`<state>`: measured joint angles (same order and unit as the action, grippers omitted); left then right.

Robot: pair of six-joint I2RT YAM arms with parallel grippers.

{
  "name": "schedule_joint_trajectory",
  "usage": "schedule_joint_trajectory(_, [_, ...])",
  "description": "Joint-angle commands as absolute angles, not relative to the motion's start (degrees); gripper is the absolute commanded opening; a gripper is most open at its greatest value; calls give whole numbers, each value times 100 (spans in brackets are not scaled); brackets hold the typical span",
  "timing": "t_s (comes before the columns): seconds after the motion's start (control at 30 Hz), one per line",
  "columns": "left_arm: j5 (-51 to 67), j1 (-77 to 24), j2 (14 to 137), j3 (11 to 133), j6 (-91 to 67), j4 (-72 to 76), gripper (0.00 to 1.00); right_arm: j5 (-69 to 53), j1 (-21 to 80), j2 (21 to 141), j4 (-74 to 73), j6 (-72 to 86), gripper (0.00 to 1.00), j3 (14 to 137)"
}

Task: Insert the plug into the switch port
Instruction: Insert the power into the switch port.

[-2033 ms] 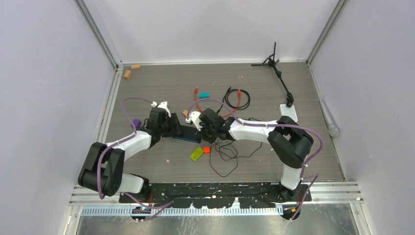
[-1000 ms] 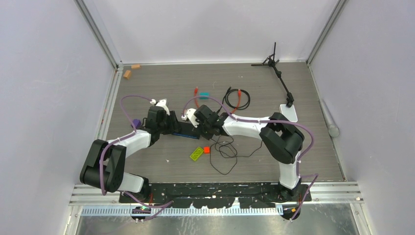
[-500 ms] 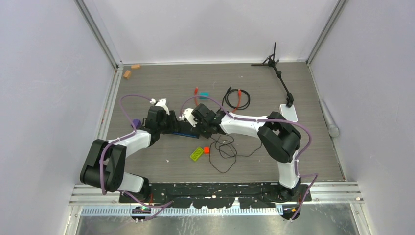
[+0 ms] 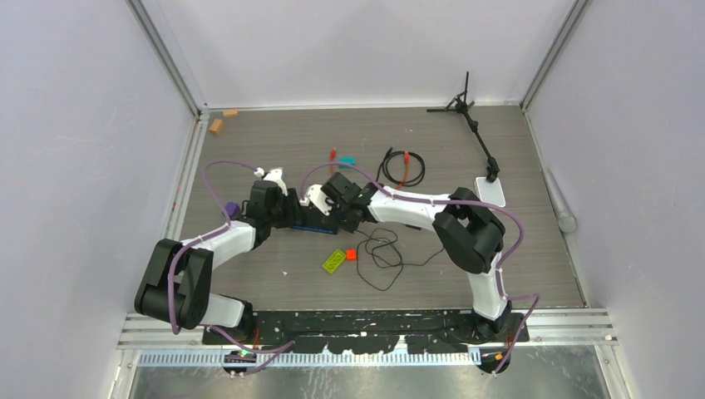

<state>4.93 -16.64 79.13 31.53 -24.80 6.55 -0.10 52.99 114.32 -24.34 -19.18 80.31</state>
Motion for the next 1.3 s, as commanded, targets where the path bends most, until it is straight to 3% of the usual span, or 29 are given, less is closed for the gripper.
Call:
schedule_joint_trajectory(0.0, [1738, -1969, 7860, 3129, -2698, 706, 48, -855, 5573, 11323, -500, -1916, 0, 8637])
schedule_joint_trajectory(0.23, [1412, -1960, 7692, 3101, -2706, 504, 49, -654, 5710, 11170, -233, -1840, 0, 8211])
schedule_joint_trajectory(0.47, [228, -1932, 6790, 2842, -2792, 172, 75, -311, 5712, 10662, -273, -1699, 0, 7256])
schedule_joint_trajectory(0.6, [-207, -1925, 6424, 2737, -2858, 97, 81, -127, 5716, 10477, -354, -1664, 1, 6806])
schedule_joint_trajectory(1.0, [-554, -1916, 6648, 2894, -2952, -170, 82, -19, 5708, 10578, -1229, -1850, 30, 7016])
schedule_joint_trajectory(1.23, [-564, -1916, 6627, 2883, -2951, -164, 82, -61, 5701, 10505, -1454, -1841, 42, 7122])
schedule_joint_trajectory(1.27, [-571, -1916, 6627, 2883, -2953, -162, 82, -68, 5688, 10499, -1463, -1841, 49, 7127])
